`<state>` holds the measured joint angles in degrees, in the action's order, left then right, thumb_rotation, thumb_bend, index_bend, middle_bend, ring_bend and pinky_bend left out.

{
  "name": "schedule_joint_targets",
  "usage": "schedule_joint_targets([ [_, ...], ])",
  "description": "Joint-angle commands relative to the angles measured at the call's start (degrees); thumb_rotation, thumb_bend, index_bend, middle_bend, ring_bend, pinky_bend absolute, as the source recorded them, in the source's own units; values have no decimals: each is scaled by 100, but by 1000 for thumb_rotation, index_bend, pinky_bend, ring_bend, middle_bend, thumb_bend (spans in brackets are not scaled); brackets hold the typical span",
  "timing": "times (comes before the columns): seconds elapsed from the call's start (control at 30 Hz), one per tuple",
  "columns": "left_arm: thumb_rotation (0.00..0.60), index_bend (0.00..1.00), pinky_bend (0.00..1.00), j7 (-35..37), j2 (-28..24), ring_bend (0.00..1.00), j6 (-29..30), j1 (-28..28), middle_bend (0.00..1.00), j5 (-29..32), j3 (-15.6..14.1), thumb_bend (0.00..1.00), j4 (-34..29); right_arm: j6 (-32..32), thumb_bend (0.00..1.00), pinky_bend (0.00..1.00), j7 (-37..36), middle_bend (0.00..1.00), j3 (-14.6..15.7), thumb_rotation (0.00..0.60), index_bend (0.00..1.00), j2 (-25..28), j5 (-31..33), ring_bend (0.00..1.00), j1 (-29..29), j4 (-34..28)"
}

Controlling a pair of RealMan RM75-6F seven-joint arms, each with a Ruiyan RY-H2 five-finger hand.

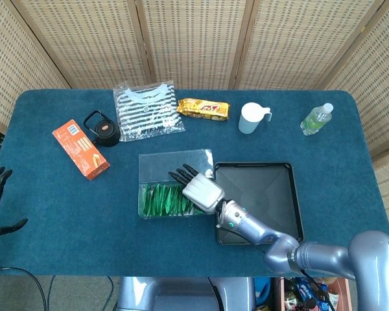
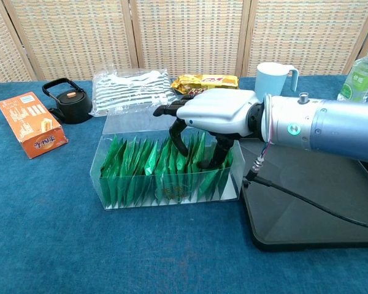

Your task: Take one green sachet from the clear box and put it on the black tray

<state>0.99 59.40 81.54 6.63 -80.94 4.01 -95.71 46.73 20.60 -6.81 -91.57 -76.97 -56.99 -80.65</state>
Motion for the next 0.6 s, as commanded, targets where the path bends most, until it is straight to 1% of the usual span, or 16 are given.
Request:
schedule_joint_targets([
  [0.03, 600, 0, 0, 5, -1, 0, -4, 1, 0, 4, 2, 123, 0, -11, 489, 78, 29, 0, 13, 600, 538, -33, 2, 0, 3, 45],
  [0.37, 600, 0, 0, 13, 2, 0, -28, 14, 0, 20, 6, 122, 13, 17, 580, 89, -6, 0, 9, 600, 621, -114, -11, 0, 38, 142],
  [0.47, 600, 0, 0, 10, 5, 0, -23, 13, 0, 15, 5, 123, 11, 57, 598, 92, -26, 0, -2, 600, 645, -134, -46, 0, 48, 158],
  [0.6, 600, 0, 0, 9, 8, 0, -22, 13, 0, 12, 3, 123, 11, 82, 604, 94, -50, 0, -8, 600, 651, -149, -77, 0, 60, 167],
])
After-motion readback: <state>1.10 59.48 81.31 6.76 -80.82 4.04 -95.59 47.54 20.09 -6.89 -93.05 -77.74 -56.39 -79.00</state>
